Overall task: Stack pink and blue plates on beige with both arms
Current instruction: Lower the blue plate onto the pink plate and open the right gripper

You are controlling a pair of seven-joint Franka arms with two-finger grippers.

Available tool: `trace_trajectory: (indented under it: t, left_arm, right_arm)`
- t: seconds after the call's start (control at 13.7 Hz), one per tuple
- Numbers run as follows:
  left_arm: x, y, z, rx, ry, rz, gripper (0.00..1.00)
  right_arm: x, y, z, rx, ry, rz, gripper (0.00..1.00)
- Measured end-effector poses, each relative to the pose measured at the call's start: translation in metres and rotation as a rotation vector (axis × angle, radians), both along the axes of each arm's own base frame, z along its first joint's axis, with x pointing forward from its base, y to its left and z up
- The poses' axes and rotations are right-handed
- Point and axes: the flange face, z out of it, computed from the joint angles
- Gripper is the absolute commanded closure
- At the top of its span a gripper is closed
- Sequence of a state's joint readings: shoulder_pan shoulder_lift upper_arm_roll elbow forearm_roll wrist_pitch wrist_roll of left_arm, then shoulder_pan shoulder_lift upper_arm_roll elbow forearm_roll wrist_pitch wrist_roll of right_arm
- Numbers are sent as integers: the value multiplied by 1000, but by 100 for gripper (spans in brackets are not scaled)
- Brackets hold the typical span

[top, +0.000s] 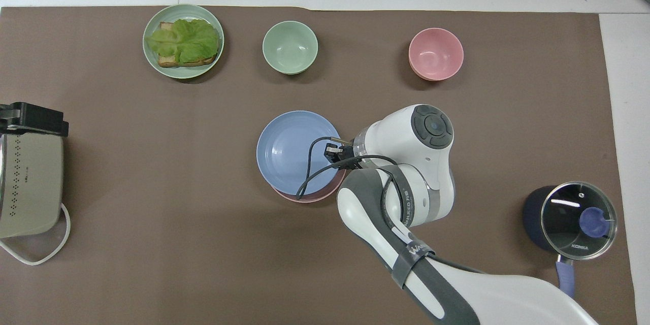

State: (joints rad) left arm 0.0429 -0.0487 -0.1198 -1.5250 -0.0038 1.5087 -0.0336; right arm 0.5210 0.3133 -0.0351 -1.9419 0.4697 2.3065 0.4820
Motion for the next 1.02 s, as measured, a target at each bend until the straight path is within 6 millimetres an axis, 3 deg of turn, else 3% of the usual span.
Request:
trace_trajectory:
  t: [0.37, 0.44, 0.51, 0.58, 0.88, 1.02]
  left_arm:
    - [0, 0, 0, 0, 0, 0, 0]
    - [0, 0, 0, 0, 0, 0, 0]
    - [0, 0, 0, 0, 0, 0, 0]
    - [0, 0, 0, 0, 0, 0, 0]
    - [0, 0, 0, 0, 0, 0, 0]
    - [0, 0, 0, 0, 0, 0, 0]
  right_arm:
    - [4, -9, -2, -2, 1, -8, 100]
    - [4, -11, -2, -2, 1, -8, 78]
    - [5, -13, -3, -2, -3, 0, 26]
    - [7, -16, -3, -1, -8, 10, 0]
    - [11, -25, -5, -14, -27, 48, 0]
    - [14, -27, 4, -33, -50, 68, 0]
